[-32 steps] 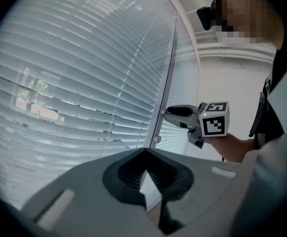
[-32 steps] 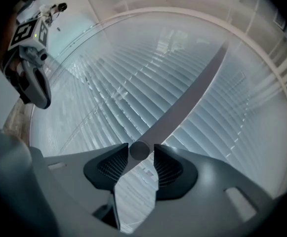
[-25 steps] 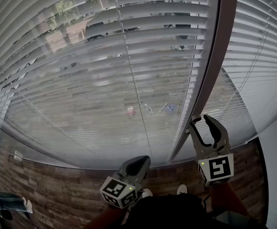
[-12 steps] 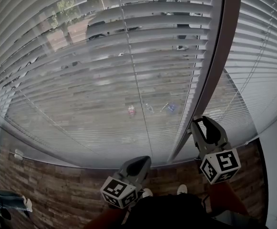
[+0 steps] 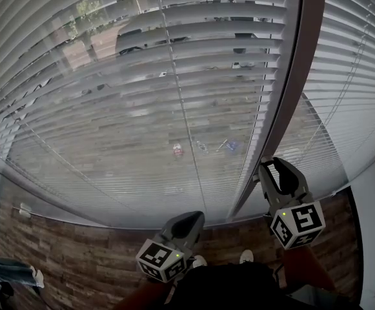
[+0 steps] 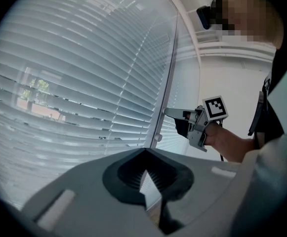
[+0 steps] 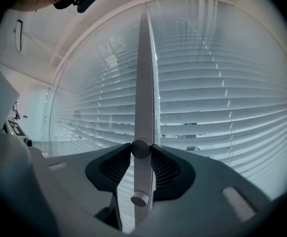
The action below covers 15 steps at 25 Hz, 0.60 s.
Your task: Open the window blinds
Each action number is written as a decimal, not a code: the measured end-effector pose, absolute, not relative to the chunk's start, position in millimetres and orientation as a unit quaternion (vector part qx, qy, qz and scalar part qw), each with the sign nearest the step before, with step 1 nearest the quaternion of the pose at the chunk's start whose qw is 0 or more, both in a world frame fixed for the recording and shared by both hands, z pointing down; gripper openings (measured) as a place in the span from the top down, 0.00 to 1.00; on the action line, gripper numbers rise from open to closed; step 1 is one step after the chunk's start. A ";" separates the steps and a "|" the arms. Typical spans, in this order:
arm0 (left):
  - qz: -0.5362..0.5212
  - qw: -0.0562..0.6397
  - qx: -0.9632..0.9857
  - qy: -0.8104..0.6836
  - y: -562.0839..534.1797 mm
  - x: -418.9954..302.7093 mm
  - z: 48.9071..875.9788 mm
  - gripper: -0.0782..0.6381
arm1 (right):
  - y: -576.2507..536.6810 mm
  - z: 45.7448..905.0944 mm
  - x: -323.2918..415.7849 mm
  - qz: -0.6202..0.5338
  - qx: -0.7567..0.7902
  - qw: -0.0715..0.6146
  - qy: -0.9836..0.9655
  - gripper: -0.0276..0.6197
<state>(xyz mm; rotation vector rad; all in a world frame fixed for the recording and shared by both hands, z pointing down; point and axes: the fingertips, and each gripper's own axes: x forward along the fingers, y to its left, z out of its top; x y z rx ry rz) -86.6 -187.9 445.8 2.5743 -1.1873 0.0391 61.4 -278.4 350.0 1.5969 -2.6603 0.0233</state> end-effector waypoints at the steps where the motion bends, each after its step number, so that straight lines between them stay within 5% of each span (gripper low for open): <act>1: 0.013 0.153 0.898 -0.413 -187.6 -86.3 445.6 0.89 | -278.0 349.9 61.3 0.002 0.515 0.024 -0.857 0.72; 15: 0.014 0.151 0.898 -0.414 -186.9 -88.2 462.4 0.89 | -273.2 361.5 52.4 -0.104 0.526 0.113 -0.837 0.72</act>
